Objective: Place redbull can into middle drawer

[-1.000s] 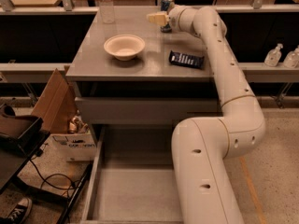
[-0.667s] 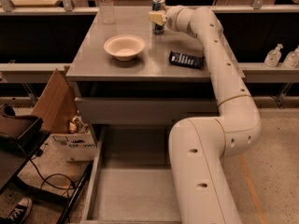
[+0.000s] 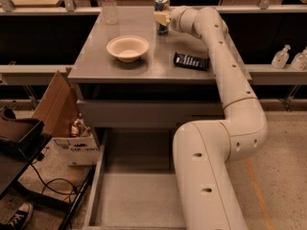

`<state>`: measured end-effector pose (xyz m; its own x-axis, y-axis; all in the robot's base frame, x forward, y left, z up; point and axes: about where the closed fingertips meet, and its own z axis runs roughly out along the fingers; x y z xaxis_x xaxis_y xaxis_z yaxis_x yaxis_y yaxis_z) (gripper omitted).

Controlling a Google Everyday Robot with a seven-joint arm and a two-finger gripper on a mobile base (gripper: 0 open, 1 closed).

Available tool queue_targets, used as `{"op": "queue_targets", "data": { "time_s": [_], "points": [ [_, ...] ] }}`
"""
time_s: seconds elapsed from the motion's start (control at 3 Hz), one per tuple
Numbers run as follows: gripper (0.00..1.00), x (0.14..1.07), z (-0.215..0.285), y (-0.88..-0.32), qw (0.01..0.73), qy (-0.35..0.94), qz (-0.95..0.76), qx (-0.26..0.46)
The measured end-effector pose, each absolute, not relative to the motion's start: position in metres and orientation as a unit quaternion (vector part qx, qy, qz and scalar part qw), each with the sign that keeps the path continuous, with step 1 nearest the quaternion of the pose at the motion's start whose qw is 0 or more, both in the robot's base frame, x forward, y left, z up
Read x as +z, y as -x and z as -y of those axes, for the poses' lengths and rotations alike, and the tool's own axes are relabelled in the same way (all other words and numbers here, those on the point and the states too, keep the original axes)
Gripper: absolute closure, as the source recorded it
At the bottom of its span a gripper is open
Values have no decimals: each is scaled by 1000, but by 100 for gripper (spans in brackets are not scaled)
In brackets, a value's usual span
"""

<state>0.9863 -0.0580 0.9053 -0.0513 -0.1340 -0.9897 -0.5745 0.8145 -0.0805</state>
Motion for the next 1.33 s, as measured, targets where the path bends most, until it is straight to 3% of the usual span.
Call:
{"op": "queue_targets", "data": {
  "time_s": [0.33,1.0,1.33],
  "points": [
    [100,904,56,-987,641,252,-704,172],
    [100,913,50,-977,636,267,-701,182],
    [100,930,56,-949,618,288,-697,220]
  ]
}}
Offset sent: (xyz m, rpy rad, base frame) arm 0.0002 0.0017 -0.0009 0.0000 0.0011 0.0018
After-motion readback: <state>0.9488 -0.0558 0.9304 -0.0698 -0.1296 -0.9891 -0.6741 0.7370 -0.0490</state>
